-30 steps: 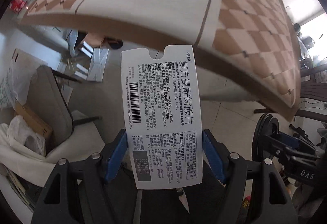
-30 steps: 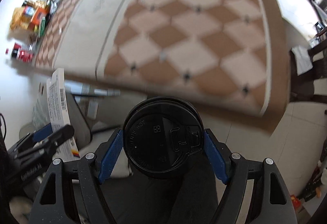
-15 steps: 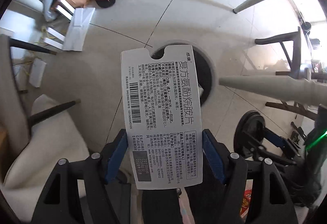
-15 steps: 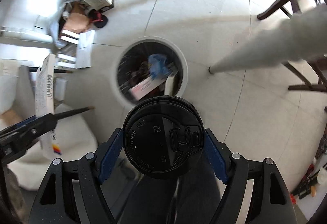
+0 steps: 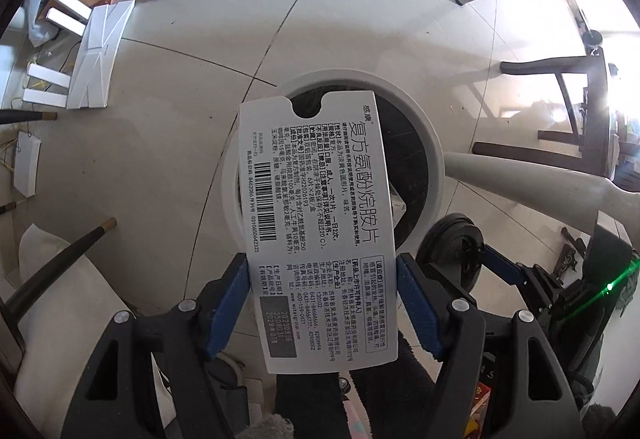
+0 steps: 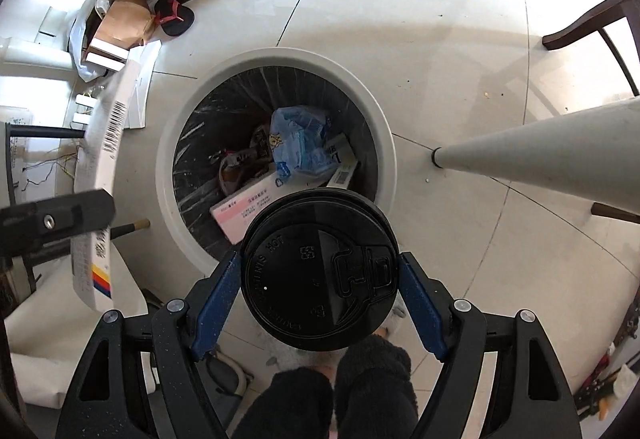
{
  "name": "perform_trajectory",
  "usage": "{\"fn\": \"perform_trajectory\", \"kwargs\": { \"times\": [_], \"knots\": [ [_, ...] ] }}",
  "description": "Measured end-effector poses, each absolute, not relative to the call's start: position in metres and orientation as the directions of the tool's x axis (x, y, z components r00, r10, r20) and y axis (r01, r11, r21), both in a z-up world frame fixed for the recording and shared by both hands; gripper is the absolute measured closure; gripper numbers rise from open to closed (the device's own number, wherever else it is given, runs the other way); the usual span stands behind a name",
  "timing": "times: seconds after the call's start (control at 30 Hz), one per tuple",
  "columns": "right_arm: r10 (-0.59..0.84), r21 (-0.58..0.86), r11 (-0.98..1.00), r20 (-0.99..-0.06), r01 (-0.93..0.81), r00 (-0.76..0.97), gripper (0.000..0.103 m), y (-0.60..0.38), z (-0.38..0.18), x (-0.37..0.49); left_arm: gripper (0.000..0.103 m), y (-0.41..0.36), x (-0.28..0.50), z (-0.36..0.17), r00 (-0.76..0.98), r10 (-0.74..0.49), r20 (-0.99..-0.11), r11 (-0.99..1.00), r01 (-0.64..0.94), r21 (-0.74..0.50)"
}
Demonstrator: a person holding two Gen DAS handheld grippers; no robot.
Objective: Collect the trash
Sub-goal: 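Lower the leaflet and lid over the bin and open both tools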
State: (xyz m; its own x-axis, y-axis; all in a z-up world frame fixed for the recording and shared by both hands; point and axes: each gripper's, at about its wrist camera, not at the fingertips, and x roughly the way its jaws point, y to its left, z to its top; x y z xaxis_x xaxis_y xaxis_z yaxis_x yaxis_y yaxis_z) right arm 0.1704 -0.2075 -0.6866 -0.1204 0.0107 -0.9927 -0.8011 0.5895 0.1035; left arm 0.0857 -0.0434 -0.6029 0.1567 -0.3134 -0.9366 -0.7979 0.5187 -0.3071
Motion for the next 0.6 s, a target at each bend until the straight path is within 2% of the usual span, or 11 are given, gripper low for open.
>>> {"fn": "perform_trajectory", "kwargs": {
  "times": [0.03,0.07,0.1,0.17,0.23,0.3,0.6],
  "knots": [
    [0.013,0.105,0.589,-0.993,-0.802,-0.121,0.023,-0.206,-0.688,0.171,0.026,-0.043,0.086,-0.602,0.16,-0.313,-0.936,0.517,-0.798,-0.309],
    [0.018,0.11,0.588,-0.992,-0.802,-0.124,0.023,-0.204,-0.688,0.171,0.013,-0.042,0.085,-0.602,0.164,-0.311,-0.936,0.516,-0.798,-0.311],
    [0.018,0.121,0.583,-0.991,-0.804,-0.136,0.022,-0.202,-0.69,0.171,0.004,-0.041,0.086,-0.601,0.166,-0.31,-0.936,0.515,-0.798,-0.312],
    [0.015,0.128,0.576,-0.989,-0.807,-0.147,0.022,-0.199,-0.693,0.171,0.003,-0.04,0.083,-0.599,0.168,-0.305,-0.938,0.511,-0.802,-0.309],
    [0.017,0.139,0.576,-0.987,-0.805,-0.158,0.009,-0.197,-0.693,0.169,0.003,-0.039,0.082,-0.596,0.164,-0.292,-0.942,0.511,-0.806,-0.298],
    [0.015,0.144,0.58,-0.986,-0.802,-0.166,0.002,-0.197,-0.693,0.168,0.003,-0.04,0.084,-0.596,0.159,-0.284,-0.946,0.508,-0.812,-0.289],
    [0.007,0.119,0.596,-0.99,-0.794,-0.143,0.001,-0.204,-0.669,0.163,0.003,-0.051,0.055,-0.566,0.071,-0.162,-0.984,0.527,-0.837,-0.147]
  ]
}}
